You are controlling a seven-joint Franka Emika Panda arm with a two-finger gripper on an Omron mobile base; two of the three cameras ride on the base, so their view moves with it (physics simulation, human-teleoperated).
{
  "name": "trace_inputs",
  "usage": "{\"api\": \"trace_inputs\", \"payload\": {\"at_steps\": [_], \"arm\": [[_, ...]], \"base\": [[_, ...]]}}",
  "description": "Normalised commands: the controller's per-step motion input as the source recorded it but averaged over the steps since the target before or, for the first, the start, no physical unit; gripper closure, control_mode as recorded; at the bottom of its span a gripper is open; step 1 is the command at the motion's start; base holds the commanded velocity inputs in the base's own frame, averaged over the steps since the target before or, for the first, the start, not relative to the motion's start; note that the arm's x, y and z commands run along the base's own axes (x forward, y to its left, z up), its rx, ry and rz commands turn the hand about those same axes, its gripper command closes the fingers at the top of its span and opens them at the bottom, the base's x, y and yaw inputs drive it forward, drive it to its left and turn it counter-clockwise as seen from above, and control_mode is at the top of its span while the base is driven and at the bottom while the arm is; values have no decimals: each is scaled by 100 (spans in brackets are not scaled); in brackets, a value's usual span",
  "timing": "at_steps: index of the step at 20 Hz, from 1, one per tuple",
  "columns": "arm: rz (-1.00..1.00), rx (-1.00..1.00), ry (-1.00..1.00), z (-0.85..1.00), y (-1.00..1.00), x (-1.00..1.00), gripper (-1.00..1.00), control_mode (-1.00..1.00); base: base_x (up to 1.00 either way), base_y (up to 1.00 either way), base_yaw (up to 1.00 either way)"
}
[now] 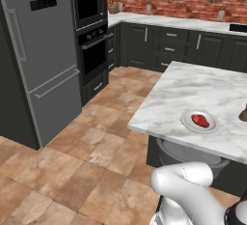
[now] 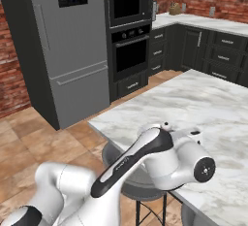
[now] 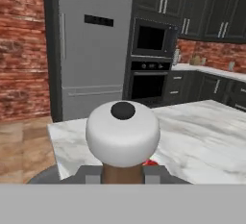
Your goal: Retrieve the shaker from the cabinet and place it next the steak on a plate on the dining table.
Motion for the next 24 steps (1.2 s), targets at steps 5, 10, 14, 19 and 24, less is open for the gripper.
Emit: {"api": "trace_inputs", "payload": {"at_steps": [5, 10, 14, 19, 24], "arm": [[-6, -15, 12, -27, -21, 28, 100, -100], [0, -3, -1, -19, -2, 28, 100, -100], [0, 0, -1, -29, 0, 9, 100, -100], [0, 0, 0, -31, -2, 11, 100, -100], [0, 0, 2, -23, -4, 16, 100, -100]], "base": [[0, 0, 0], [0, 0, 0], [0, 0, 0], [0, 0, 0], [0, 0, 0]]}}
